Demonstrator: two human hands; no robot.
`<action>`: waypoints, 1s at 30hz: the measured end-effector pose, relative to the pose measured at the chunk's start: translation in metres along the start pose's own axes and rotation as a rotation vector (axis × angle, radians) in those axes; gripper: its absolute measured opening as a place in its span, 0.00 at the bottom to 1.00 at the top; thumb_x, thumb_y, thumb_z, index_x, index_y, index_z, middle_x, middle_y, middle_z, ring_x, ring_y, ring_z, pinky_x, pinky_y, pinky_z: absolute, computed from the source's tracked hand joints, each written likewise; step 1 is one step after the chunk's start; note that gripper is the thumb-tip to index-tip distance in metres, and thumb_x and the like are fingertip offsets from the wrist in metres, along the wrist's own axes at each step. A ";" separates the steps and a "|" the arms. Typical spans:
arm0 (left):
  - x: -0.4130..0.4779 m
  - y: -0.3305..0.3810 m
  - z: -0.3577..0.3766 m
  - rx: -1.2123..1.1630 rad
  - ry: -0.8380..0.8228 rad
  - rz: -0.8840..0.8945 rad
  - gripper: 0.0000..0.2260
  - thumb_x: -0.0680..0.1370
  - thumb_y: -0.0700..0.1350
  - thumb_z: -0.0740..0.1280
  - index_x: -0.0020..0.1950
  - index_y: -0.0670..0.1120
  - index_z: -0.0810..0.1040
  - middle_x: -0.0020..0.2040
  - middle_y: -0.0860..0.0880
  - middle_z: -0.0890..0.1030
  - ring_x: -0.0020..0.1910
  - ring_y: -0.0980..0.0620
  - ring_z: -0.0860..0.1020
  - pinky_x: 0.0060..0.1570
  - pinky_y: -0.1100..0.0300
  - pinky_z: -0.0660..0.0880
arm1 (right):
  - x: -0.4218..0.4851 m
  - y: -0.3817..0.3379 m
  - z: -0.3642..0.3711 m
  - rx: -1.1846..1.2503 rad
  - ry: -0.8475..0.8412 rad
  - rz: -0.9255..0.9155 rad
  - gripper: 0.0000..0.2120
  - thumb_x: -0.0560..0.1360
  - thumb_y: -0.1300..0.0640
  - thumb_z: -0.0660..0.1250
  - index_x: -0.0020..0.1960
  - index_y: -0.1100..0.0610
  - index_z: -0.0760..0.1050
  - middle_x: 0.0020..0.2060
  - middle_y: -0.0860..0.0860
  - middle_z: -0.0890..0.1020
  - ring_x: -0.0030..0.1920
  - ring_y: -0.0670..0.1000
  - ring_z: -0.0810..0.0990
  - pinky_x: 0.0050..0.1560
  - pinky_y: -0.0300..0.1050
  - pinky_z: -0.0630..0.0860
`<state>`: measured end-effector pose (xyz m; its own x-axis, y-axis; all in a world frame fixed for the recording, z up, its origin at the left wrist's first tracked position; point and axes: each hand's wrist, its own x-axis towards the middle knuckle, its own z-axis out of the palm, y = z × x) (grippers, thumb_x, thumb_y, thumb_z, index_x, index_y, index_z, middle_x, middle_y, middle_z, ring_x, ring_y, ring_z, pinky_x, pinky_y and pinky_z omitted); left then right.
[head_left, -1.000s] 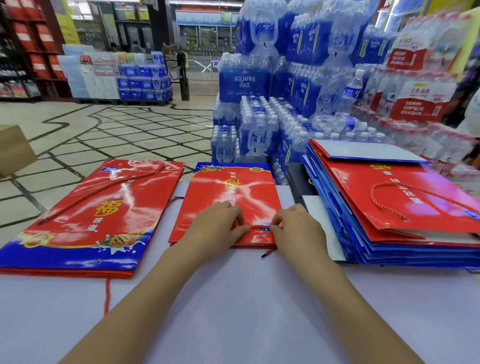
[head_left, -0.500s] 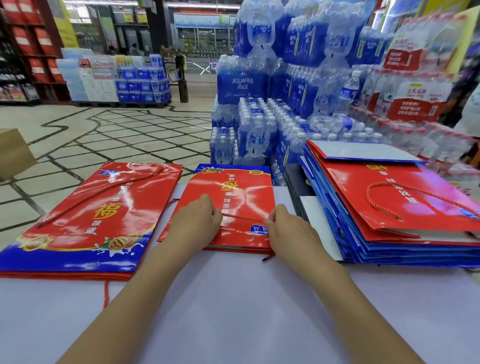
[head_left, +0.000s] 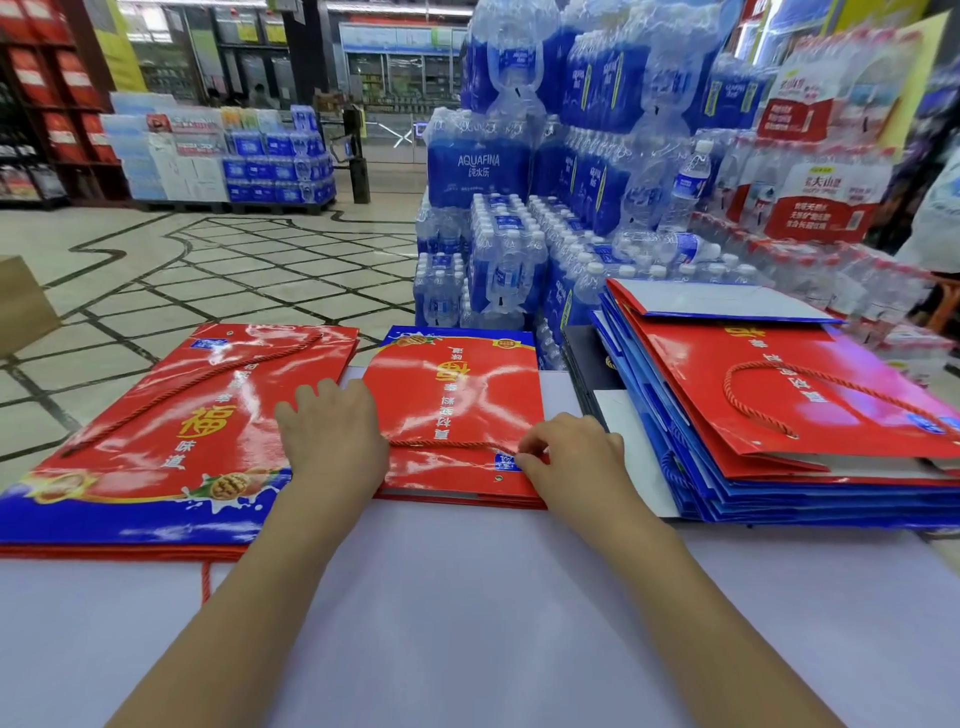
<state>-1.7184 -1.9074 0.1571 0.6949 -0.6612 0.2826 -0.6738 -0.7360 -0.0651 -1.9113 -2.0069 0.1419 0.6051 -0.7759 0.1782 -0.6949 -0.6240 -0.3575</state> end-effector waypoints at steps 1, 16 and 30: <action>0.001 0.002 0.000 0.007 0.016 0.060 0.15 0.75 0.43 0.64 0.61 0.47 0.71 0.58 0.45 0.75 0.60 0.43 0.71 0.57 0.50 0.67 | 0.000 0.001 0.000 0.000 -0.006 0.003 0.10 0.80 0.50 0.62 0.56 0.48 0.80 0.55 0.47 0.78 0.58 0.50 0.72 0.57 0.49 0.65; -0.010 0.025 0.010 -0.454 -0.090 0.595 0.05 0.78 0.48 0.62 0.48 0.47 0.74 0.45 0.51 0.72 0.47 0.51 0.69 0.47 0.56 0.70 | 0.000 0.003 -0.003 0.108 -0.029 0.057 0.07 0.78 0.52 0.66 0.53 0.49 0.82 0.50 0.46 0.83 0.52 0.49 0.78 0.59 0.51 0.74; -0.012 0.023 0.003 -0.501 -0.170 0.607 0.03 0.76 0.48 0.63 0.47 0.50 0.73 0.44 0.54 0.72 0.45 0.54 0.72 0.44 0.57 0.74 | 0.001 0.000 0.002 0.065 0.004 -0.006 0.08 0.80 0.49 0.63 0.54 0.49 0.80 0.51 0.45 0.81 0.52 0.47 0.77 0.61 0.50 0.69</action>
<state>-1.7416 -1.9166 0.1489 0.1726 -0.9678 0.1833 -0.9506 -0.1150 0.2883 -1.9095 -2.0075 0.1404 0.6075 -0.7726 0.1845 -0.6646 -0.6215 -0.4148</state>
